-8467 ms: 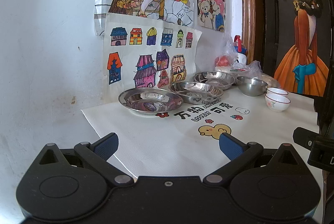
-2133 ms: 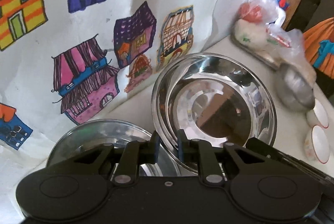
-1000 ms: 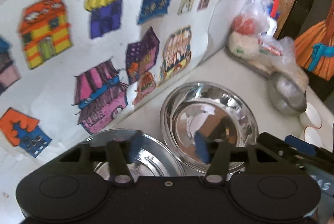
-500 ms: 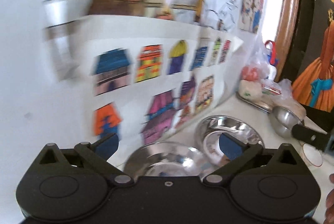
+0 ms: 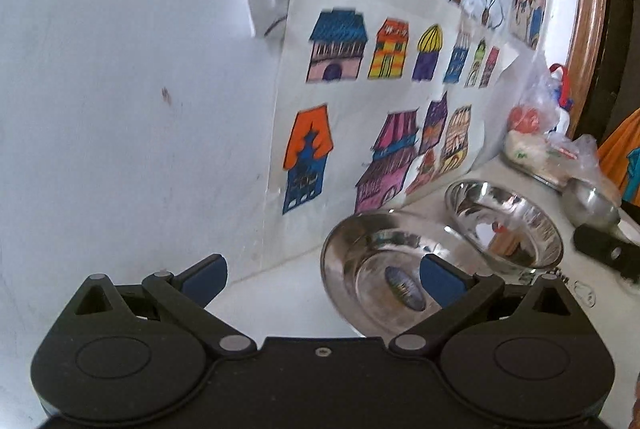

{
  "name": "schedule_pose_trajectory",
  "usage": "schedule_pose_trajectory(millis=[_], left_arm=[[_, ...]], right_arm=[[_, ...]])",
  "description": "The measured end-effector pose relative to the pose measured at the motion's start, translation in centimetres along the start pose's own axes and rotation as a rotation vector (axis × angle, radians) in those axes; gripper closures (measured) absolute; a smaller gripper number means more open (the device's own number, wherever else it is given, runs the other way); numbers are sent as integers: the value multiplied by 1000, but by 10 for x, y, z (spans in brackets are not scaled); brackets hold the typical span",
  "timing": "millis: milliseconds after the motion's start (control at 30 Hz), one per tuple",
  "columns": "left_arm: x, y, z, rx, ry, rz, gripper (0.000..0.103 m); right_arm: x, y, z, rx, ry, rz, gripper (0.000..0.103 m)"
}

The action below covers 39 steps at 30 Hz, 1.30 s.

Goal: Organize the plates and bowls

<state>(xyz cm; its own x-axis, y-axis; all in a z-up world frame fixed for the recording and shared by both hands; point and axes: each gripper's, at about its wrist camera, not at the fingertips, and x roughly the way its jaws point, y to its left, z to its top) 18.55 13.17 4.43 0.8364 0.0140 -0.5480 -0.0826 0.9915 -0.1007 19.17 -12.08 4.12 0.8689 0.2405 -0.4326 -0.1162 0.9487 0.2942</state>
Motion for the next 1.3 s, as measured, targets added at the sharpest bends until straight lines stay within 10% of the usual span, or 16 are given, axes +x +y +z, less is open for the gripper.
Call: schedule_pose_trajectory(millis=[900,1300], left_arm=[[42,15,-20,2,15,-39,2],[49,11,-21,-20,53,-93,33]], right_arm=[[61,20,-27,-19,175,89,14],[65,23,-29,-20,180,117,59]])
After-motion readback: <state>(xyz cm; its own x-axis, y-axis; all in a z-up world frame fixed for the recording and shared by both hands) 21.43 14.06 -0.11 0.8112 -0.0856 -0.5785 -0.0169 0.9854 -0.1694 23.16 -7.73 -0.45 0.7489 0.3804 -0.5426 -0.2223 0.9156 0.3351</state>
